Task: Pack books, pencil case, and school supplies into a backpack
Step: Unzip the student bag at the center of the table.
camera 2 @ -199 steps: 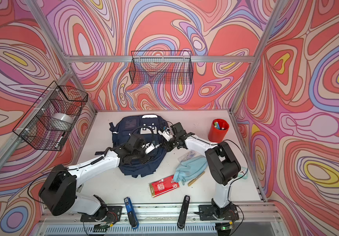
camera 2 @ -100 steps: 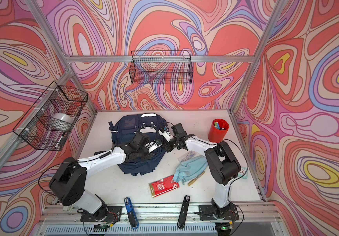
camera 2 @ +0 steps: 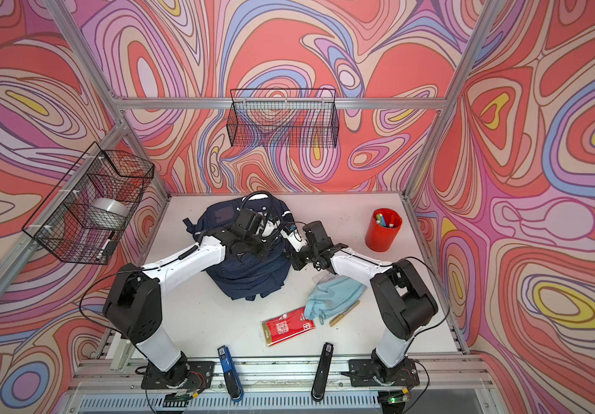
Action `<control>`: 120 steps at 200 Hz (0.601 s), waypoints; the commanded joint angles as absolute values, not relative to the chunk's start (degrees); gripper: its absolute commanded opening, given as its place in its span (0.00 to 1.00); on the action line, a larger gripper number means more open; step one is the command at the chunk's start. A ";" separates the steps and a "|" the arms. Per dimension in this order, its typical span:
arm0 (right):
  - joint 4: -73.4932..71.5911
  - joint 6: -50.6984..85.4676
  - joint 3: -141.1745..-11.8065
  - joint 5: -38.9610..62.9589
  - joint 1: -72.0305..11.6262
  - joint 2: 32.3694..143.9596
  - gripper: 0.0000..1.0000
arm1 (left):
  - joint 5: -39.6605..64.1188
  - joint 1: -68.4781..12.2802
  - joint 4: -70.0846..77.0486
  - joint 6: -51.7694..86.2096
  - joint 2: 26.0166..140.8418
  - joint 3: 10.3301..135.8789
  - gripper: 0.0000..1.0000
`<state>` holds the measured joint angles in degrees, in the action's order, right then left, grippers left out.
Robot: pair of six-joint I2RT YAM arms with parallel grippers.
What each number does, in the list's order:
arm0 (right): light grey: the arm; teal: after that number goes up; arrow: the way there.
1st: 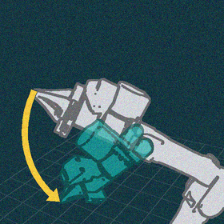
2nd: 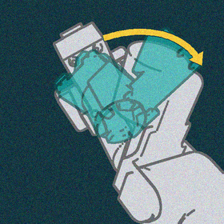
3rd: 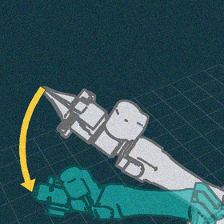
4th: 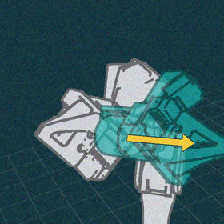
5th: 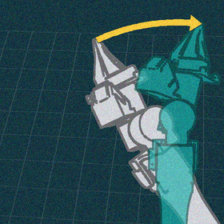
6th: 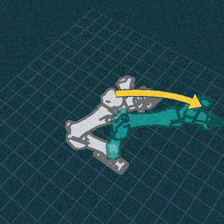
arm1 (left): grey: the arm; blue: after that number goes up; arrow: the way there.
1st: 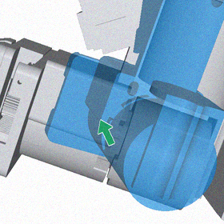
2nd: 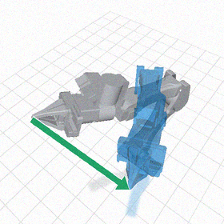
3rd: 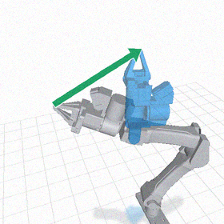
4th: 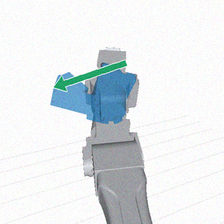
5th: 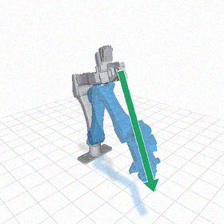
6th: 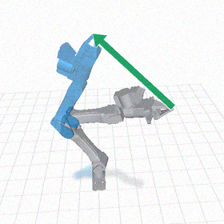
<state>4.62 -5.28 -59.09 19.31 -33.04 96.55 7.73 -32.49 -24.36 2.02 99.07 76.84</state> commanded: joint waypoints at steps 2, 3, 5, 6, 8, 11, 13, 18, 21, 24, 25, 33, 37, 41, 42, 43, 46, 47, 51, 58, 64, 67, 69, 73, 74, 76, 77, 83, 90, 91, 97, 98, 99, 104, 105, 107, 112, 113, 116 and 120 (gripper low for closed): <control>2.27 -3.48 -56.09 14.46 -42.42 92.45 0.00 | 10.04 -31.91 -22.16 12.40 100.55 80.44 0.00; 2.10 -3.32 -56.00 14.13 -42.74 92.41 0.00 | 10.20 -31.86 -22.02 12.61 100.50 80.47 0.00; 1.76 -2.98 -55.81 13.55 -43.42 92.34 0.00 | 10.48 -31.83 -21.88 13.06 100.47 80.61 0.00; 1.67 -2.77 -55.77 13.24 -43.77 92.31 0.00 | 10.65 -31.78 -21.75 13.26 100.46 80.69 0.00; 1.27 -2.43 -55.67 12.41 -44.52 92.31 0.00 | 10.86 -31.76 -21.65 13.68 100.42 80.82 0.00; 0.97 -1.98 -55.49 11.19 -45.54 92.29 0.00 | 11.15 -31.73 -21.69 14.18 100.42 81.15 0.00; 0.81 -1.66 -55.47 10.25 -46.17 92.44 0.00 | 11.27 -31.73 -21.75 14.42 100.38 81.42 0.00; 0.42 -1.19 -55.68 7.94 -48.01 92.80 0.00 | 11.33 -31.74 -22.09 15.25 100.37 82.18 0.00; 0.36 -0.95 -55.95 6.21 -49.09 93.19 0.00 | 11.36 -31.75 -22.55 15.67 100.37 82.69 0.00; 0.33 -0.93 -56.29 4.47 -50.27 93.65 0.00 | 11.14 -31.73 -23.01 16.01 100.37 83.38 0.00; 0.30 -0.91 -56.45 3.95 -50.62 93.85 0.00 | 11.11 -31.77 -23.15 16.18 100.37 83.57 0.00; 0.75 -0.71 -58.13 0.25 -53.23 95.72 0.00 | 10.73 -31.72 -24.20 17.17 100.37 84.98 0.00; 0.85 -0.47 -59.03 -1.08 -54.40 96.73 0.00 | 10.43 -31.73 -24.81 17.56 100.37 85.64 0.00; 0.83 -0.13 -59.80 -1.74 -55.13 97.74 0.00 | 10.09 -31.73 -25.40 17.74 100.44 86.37 0.00; 0.81 -0.15 -60.04 -1.88 -55.47 97.87 0.00 | 10.01 -31.73 -25.66 17.79 100.45 86.60 0.00; 0.80 -0.12 -60.26 -2.00 -55.64 98.02 0.00 | 9.97 -31.77 -25.88 17.86 100.45 86.72 0.00; 0.87 0.02 -60.89 -2.27 -56.36 98.78 0.00 | 9.87 -31.78 -26.41 17.99 100.46 87.28 0.00; 0.79 0.05 -61.08 -2.50 -56.61 98.96 0.00 | 9.86 -31.75 -26.56 18.05 100.46 87.45 0.00; 0.40 0.14 -61.61 -3.52 -57.49 99.62 0.00 | 9.68 -31.75 -26.98 18.06 100.46 87.87 0.00; -0.40 0.75 -61.79 -5.39 -58.58 100.23 0.00 | 9.64 -31.73 -27.17 17.65 100.29 88.31 0.00; -1.29 1.78 -61.29 -5.66 -58.71 100.18 0.00 | 9.45 -31.64 -27.09 17.20 100.05 88.20 0.00; -2.02 2.90 -60.56 -5.63 -58.62 99.89 0.00 | 9.42 -31.46 -26.91 17.04 99.84 87.94 0.00; -2.70 3.56 -59.92 -5.60 -58.34 99.63 0.00 | 9.39 -31.35 -26.88 17.09 99.71 87.77 0.00; -4.23 4.80 -58.47 -5.02 -57.61 98.84 0.00 | 9.68 -31.00 -26.81 17.25 99.43 87.32 0.00; -4.71 5.08 -58.02 -4.80 -57.37 98.64 0.00 | 9.85 -30.93 -26.81 17.28 99.38 87.26 0.00; -5.66 5.78 -57.13 -4.23 -56.86 98.20 0.00 | 10.20 -30.63 -26.70 17.42 99.16 87.07 0.00; -6.13 6.10 -56.65 -3.87 -56.60 97.97 0.00 | 10.42 -30.52 -26.62 17.54 99.06 86.87 0.00; -9.17 7.92 -53.93 -0.70 -54.47 96.50 0.00 | 11.78 -29.82 -25.66 18.07 98.46 85.57 0.00; -11.70 9.52 -51.44 3.40 -51.91 95.02 0.00 | 13.13 -28.90 -23.91 18.67 97.53 83.54 0.00; -11.87 9.59 -51.25 3.94 -51.53 94.84 0.00 | 13.24 -28.82 -23.65 18.74 97.41 83.34 0.00; -11.62 9.04 -50.57 5.55 -50.50 93.87 0.00 | 13.51 -28.34 -22.35 18.80 96.73 81.75 0.00; -11.39 8.70 -50.55 5.46 -50.43 93.74 0.00 | 13.52 -28.32 -22.21 18.80 96.62 81.52 0.00; -11.10 8.30 -50.55 5.32 -50.40 93.63 0.00 | 13.40 -28.31 -22.09 18.81 96.52 81.32 0.00; -9.30 5.92 -50.85 4.52 -50.49 93.05 0.00 | 13.15 -28.02 -21.75 18.68 96.19 80.65 0.00; -9.00 5.51 -50.91 4.46 -50.51 92.93 0.00 | 13.17 -28.03 -21.73 18.61 96.13 80.54 0.00; -8.51 4.72 -51.00 4.41 -50.60 92.78 0.00 | 12.98 -27.97 -21.69 18.52 96.09 80.29 0.00; -7.59 3.50 -51.00 4.17 -50.62 92.45 0.00 | 12.63 -27.96 -21.97 18.43 96.12 80.25 0.00; -7.48 3.33 -50.99 4.19 -50.62 92.41 0.00 | 12.60 -27.95 -21.97 18.43 96.14 80.29 0.00; -7.25 3.00 -50.87 4.14 -50.58 92.30 0.00 | 12.51 -27.98 -22.19 18.45 96.27 80.47 0.00; -7.08 2.51 -50.73 4.05 -50.70 92.21 0.00 | 12.53 -27.95 -22.51 18.50 96.47 80.77 0.00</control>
<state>-7.73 8.93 -51.90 -4.58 -49.82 94.91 11.38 -28.53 -31.09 14.06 98.87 80.40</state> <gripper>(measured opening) 0.065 0.048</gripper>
